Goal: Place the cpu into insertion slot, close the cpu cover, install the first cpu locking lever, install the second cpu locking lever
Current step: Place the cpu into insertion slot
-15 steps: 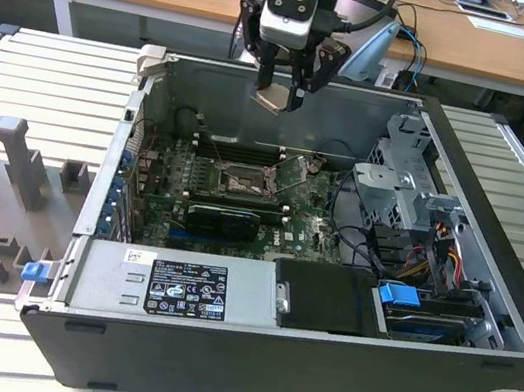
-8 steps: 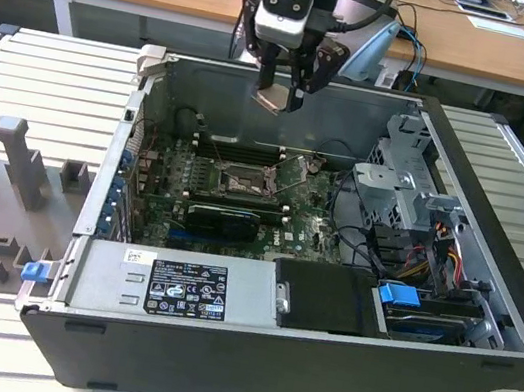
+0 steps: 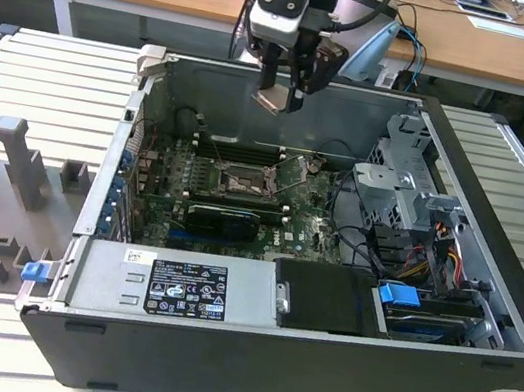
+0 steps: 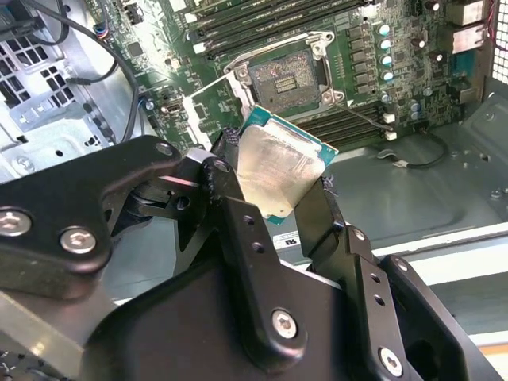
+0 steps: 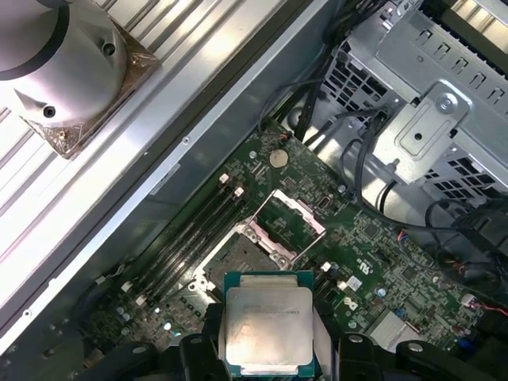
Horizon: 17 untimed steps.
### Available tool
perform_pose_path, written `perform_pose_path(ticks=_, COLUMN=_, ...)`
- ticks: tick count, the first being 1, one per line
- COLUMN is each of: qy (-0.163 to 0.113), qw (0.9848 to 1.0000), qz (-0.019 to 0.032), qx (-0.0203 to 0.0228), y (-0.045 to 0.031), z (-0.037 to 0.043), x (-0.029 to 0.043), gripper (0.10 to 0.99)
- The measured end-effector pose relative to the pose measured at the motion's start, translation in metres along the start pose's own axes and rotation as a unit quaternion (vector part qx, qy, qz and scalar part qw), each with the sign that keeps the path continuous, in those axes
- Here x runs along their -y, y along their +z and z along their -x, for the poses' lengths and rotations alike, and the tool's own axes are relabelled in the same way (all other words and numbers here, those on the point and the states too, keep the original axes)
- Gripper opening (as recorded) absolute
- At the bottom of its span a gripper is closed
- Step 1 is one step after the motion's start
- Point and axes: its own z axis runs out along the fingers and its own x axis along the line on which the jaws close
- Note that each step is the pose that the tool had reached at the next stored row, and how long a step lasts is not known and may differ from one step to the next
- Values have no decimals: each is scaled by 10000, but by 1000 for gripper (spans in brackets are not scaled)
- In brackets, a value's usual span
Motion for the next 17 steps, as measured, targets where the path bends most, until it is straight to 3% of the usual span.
perform_pose_path(ticks=8, qy=501, qw=9987, qz=10, qx=45, y=7, z=0, x=1, gripper=529)
perform_pose_path(ticks=11, qy=756, qw=9971, qz=14, qx=68, y=10, z=0, x=1, gripper=529)
perform_pose_path(ticks=15, qy=1197, qw=9927, qz=22, qx=108, y=28, z=2, x=4, gripper=529)
perform_pose_path(ticks=17, qy=1241, qw=9922, qz=21, qx=110, y=42, z=6, x=9, gripper=529)
